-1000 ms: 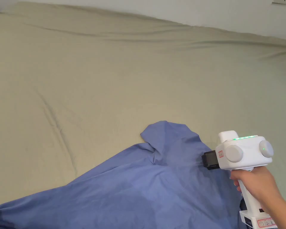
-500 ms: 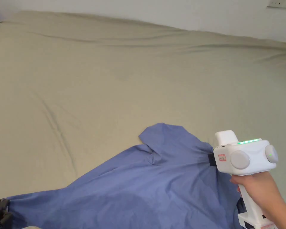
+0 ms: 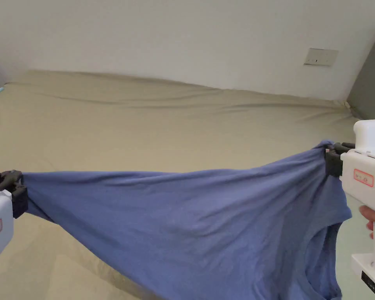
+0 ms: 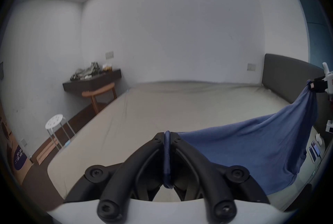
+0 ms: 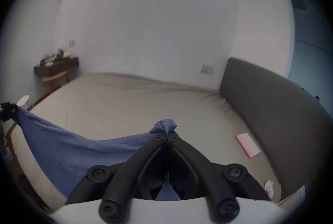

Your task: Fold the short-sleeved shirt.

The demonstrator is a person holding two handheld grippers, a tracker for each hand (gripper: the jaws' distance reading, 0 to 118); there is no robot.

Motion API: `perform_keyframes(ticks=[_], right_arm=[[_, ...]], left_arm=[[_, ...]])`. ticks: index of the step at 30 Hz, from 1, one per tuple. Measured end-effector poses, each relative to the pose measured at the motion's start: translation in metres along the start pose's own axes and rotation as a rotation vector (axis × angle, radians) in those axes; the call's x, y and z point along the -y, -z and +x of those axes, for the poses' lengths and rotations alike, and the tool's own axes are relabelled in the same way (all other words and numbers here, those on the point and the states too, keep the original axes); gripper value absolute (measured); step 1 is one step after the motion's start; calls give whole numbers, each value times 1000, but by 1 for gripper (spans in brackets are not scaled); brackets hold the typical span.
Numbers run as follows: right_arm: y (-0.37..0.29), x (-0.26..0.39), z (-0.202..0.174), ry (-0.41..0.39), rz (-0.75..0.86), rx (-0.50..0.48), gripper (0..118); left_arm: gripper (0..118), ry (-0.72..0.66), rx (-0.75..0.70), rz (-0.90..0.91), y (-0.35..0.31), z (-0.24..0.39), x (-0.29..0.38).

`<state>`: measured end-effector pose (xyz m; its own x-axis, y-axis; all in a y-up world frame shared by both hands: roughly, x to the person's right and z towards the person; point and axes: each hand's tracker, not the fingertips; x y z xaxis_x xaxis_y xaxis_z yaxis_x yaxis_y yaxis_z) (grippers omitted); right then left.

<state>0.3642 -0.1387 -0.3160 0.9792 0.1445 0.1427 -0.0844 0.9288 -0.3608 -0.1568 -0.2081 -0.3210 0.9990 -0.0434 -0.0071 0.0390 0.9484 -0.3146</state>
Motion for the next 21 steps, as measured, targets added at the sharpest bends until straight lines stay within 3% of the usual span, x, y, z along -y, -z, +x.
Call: perform_keyframes(ticks=[4,9,14,21], right_arm=[[-47,-29,17,-19,119,72,0],[-89,-56,34,32,204,82,0],[-114,-73,34,-35,315,141,0],[-122,-106,35,-61,384,166,0]], left_arm=[[3,-7,5,105,-16,1,-42],[3,8,5,213,-35,-1,-91],[3,29,0,299,-54,-4,-134],[3,66,-37,404,-65,-6,-189]])
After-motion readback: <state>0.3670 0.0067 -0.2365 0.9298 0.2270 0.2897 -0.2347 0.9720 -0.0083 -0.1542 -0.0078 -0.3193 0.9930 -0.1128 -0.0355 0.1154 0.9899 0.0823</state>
